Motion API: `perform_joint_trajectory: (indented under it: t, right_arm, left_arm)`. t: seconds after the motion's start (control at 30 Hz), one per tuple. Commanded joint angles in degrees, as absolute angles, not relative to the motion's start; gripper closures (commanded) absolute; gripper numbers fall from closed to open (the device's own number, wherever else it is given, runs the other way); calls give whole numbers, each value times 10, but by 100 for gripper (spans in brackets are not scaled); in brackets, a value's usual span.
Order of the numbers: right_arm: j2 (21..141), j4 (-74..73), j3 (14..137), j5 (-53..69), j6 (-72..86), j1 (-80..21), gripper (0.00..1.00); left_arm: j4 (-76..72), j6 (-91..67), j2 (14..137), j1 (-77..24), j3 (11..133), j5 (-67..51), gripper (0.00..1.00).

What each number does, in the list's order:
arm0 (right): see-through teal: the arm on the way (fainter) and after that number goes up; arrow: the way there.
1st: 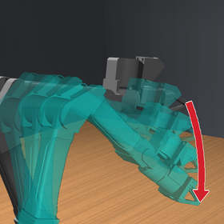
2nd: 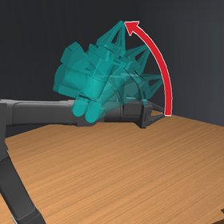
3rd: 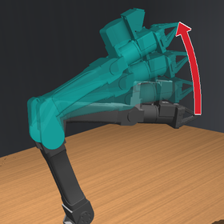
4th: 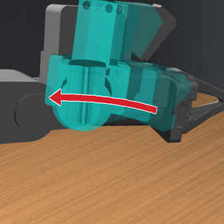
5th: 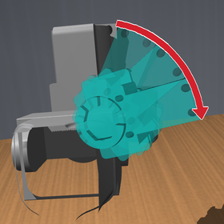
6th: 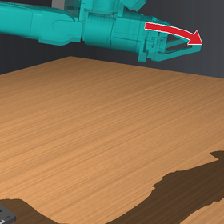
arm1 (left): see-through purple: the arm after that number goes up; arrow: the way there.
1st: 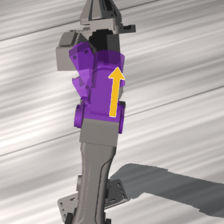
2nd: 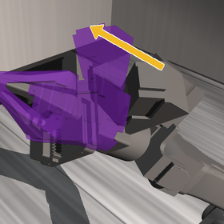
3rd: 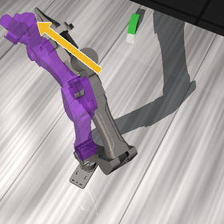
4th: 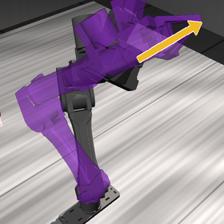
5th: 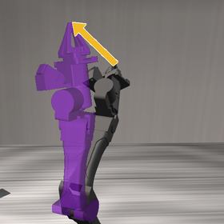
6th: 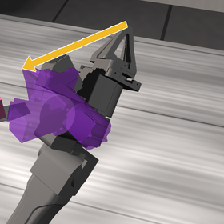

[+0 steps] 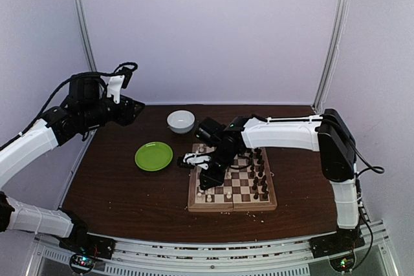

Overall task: Set up the chess pieces on the board
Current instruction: Place the knight at g1, then adjust the chess pile on the chessboard.

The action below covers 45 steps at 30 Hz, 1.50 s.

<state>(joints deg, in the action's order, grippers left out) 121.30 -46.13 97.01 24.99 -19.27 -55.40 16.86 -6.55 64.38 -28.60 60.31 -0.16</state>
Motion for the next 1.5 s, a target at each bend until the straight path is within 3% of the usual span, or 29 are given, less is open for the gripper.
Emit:
perform_joint_trajectory:
  t: [0.0,0.4,0.77,1.07,1.47]
  right_arm:
    - [1204,-467,981,225,-192,-559,79]
    - [1075,-500,971,266,-189,-501,73]
    - [872,-349,713,345,-158,-292,69]
    - [834,-362,706,372,-176,-240,68]
    - [839,-368,705,390,-184,-231,68]
  left_arm:
    - [151,-72,649,-284,599,-11,48]
    - [173,-137,710,-295,618,-83,51]
    - [304,-196,916,-475,750,-19,52]
    - [375,-214,1097,-515,879,2,53]
    - [375,-262,1183,-515,954,26,55]
